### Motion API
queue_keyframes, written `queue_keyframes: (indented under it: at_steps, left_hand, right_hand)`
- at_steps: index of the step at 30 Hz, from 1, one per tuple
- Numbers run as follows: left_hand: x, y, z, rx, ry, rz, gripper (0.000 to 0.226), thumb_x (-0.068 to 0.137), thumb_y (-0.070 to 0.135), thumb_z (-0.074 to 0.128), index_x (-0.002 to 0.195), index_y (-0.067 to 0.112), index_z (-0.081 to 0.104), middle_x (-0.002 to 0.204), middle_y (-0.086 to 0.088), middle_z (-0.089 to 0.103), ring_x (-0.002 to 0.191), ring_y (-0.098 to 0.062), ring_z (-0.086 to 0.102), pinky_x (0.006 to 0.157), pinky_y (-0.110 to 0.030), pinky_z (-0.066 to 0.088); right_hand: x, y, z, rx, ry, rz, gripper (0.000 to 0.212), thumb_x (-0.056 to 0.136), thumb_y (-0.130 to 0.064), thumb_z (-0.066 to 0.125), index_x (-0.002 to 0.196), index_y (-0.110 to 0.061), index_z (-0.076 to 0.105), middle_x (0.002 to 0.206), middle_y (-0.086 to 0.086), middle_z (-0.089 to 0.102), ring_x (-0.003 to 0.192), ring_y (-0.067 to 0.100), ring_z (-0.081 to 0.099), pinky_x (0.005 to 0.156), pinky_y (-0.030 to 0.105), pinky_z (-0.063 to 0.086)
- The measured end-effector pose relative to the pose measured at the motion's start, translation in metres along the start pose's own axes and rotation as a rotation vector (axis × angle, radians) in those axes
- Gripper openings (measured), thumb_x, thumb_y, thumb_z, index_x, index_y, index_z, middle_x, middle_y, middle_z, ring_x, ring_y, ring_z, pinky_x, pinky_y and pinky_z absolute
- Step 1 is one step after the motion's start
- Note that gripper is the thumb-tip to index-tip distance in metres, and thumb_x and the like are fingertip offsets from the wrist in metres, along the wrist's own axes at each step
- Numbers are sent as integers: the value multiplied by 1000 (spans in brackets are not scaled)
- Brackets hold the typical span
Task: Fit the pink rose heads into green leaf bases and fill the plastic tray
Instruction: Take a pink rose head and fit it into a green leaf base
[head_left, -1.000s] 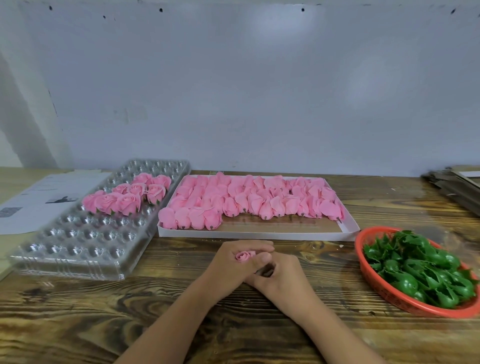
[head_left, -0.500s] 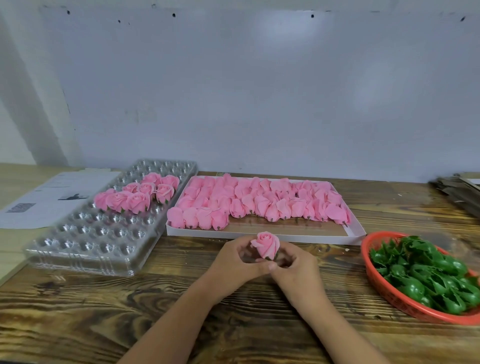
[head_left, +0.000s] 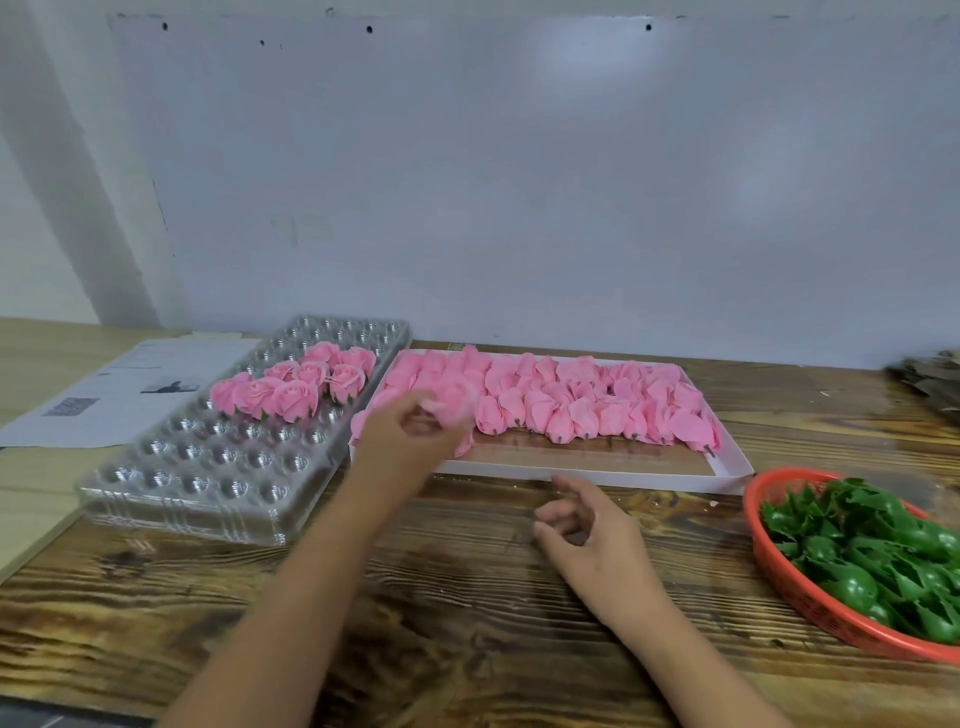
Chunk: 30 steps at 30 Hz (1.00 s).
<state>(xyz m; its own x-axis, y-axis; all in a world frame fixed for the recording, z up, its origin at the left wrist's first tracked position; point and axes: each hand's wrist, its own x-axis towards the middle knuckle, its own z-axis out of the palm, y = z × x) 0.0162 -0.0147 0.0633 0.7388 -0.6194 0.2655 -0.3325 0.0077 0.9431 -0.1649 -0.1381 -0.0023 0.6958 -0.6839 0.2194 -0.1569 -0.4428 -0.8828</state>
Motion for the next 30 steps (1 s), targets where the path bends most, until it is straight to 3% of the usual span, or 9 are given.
queue_keyframes:
  at_steps: [4,7,11,17,21,25,28,30]
  left_hand:
    - [38,2,-54,10,307,-5,23,84,30,81,101,33,65,95,9,70,79,-7,65,64,-22,51]
    - [60,-14,-85,113,397,-66,30,87,28,79,114,22,66,92,4,70,65,-14,62,54,-28,53]
    - [76,-43,-102,238,403,-129,33,85,17,80,115,9,69,79,0,69,59,-18,58,58,-29,50]
    - [77,-63,-100,486,311,-172,49,84,28,81,127,10,63,90,0,70,61,-19,63,57,-28,48]
    - [79,-68,-101,556,269,-220,56,88,31,77,135,9,59,107,-18,73,88,-38,71,78,-48,60]
    - [80,-69,-102,605,248,-240,41,87,29,78,121,9,64,87,-11,73,61,-27,66,55,-33,53]
    - [82,-68,-104,662,253,-237,29,85,30,79,99,9,67,73,-9,71,53,-21,61,52,-28,48]
    - [84,-68,-104,702,259,-223,26,85,30,78,83,9,63,72,-16,71,51,-22,58,55,-30,51]
  right_hand:
    - [1,2,-1,-19,-11,3,45,90,-12,68,129,-28,52,87,-10,71,80,1,63,71,8,47]
    - [3,5,-1,-13,1,3,42,91,-11,65,123,-35,50,86,-12,71,81,1,63,70,7,46]
    - [5,9,1,-6,13,5,42,92,-9,62,120,-37,50,86,-16,71,86,0,64,72,6,44]
    - [5,11,1,-7,3,-4,42,92,-9,60,121,-38,49,93,-24,68,85,4,64,73,8,45]
    - [5,10,0,-6,3,2,42,93,-9,60,121,-38,49,90,-19,69,86,3,64,74,7,45]
    - [4,9,0,-10,2,0,41,93,-9,59,120,-38,49,89,-20,69,85,2,63,74,8,44]
    - [4,9,0,-13,-1,-7,42,93,-9,58,119,-40,49,92,-25,68,83,2,63,73,8,45]
    - [4,10,0,-13,1,-4,42,93,-9,58,118,-40,49,93,-25,68,83,2,63,73,8,45]
